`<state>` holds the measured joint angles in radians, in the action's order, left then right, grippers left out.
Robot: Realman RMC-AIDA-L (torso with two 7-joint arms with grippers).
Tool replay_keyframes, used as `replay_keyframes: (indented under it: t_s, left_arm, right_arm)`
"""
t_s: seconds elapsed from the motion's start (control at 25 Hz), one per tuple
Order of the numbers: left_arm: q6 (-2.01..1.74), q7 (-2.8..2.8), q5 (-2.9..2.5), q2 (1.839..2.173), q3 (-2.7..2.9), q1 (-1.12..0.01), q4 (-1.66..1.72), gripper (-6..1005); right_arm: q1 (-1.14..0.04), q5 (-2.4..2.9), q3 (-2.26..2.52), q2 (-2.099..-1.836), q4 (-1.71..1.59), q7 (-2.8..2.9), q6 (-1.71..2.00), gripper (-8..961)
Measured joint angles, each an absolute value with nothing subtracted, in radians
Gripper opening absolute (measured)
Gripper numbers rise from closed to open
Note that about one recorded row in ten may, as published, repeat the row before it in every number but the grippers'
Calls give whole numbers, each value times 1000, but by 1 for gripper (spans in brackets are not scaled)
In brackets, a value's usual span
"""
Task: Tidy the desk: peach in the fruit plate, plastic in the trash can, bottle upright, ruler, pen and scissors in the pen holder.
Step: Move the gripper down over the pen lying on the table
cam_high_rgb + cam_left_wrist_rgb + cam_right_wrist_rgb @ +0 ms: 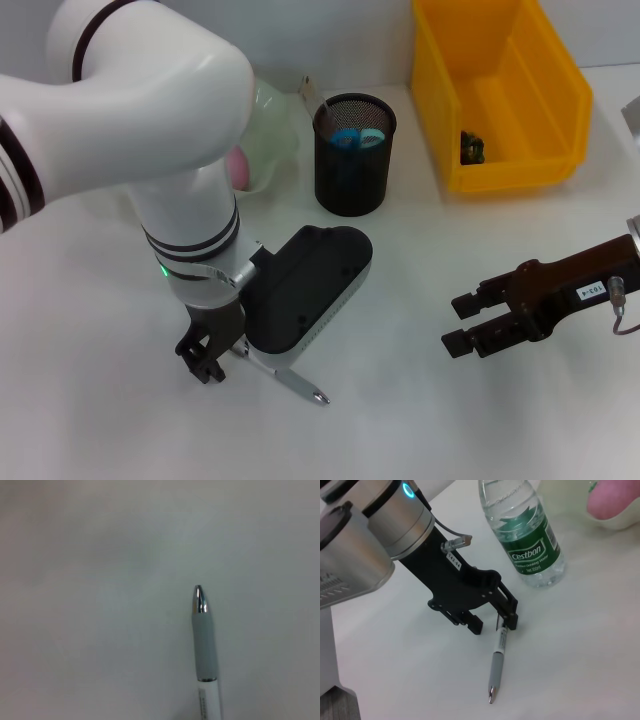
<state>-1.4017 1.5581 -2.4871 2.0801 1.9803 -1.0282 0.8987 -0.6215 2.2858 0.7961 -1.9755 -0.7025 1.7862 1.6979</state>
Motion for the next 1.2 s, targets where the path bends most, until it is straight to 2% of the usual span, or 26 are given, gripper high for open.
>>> replay_keyframes:
  t_s: [0.24,0.48,1.2]
  left_arm:
    - [-1401,1566,-2488,2080,1982,-1027,899,659]
    - [-1398,1576,-2492,2080,1989,-1028,902,534]
    - [-1385,1585,-2493,2080,2009,-1028,906,450]
  right_arm:
    - [-622,2286,796,-1976,-702,1786,1698,748]
    - [-627,2286,796,-1976,-702,1785,1698,748]
    - [-634,2289,807,-1983,-701,1783,1695,747]
